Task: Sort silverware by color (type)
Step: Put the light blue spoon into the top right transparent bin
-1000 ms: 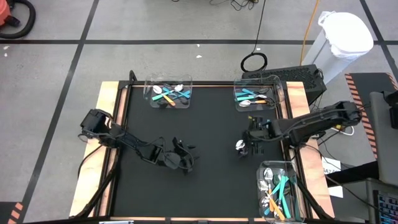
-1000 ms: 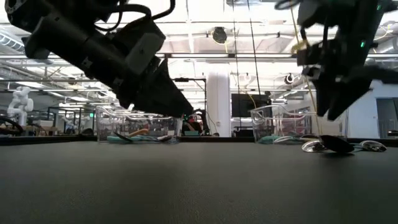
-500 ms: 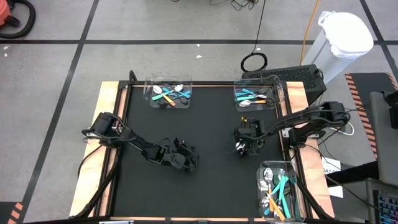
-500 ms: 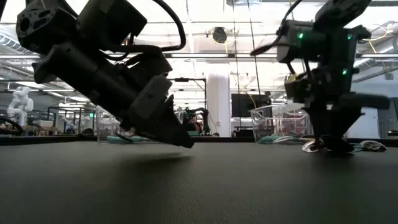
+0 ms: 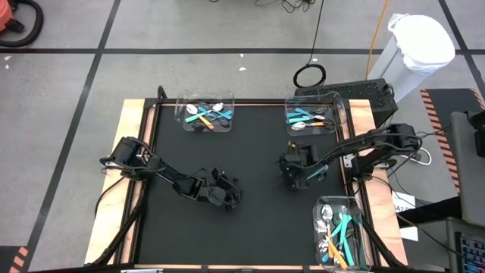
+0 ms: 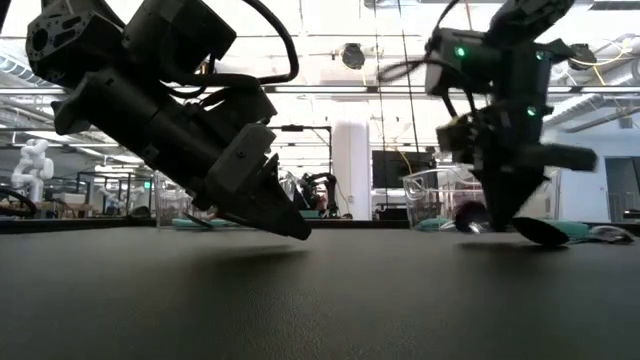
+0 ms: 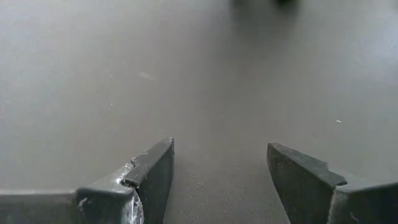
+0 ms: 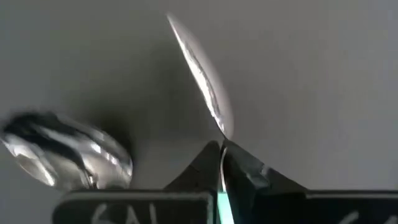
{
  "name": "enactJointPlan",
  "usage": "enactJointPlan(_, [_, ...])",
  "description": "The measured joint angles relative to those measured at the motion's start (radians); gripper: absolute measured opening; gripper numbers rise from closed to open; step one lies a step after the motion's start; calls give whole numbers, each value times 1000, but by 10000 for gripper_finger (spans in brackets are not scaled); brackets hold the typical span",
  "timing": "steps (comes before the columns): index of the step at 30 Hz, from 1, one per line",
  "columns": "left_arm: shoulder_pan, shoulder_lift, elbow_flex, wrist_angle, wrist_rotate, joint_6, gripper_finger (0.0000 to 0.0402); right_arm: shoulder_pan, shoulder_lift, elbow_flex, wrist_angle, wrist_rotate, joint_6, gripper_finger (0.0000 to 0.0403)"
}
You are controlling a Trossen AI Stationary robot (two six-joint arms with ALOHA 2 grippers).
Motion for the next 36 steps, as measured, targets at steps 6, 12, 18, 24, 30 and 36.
enactJointPlan(6, [0, 0, 0, 0, 0, 0, 255, -1, -41, 78, -28, 11, 76, 5])
enactJointPlan(12, [0, 0, 0, -3, 1, 0, 255, -6, -87, 239, -223, 275, 3, 4])
enactJointPlan(18, [0, 0, -1, -3, 1, 0, 255, -102, -96, 423, -413, 520, -105, 4])
enactJointPlan(24, [0, 0, -1, -3, 1, -1, 255, -270, -100, 400, -277, 503, -357, 4])
enactJointPlan(30, [-20, 0, -1, -17, 1, -1, 255, -450, -100, 350, -198, 473, -411, 4])
enactJointPlan(36, [-20, 0, -1, -19, 7, -3, 255, -594, -101, 326, -125, 344, -493, 7])
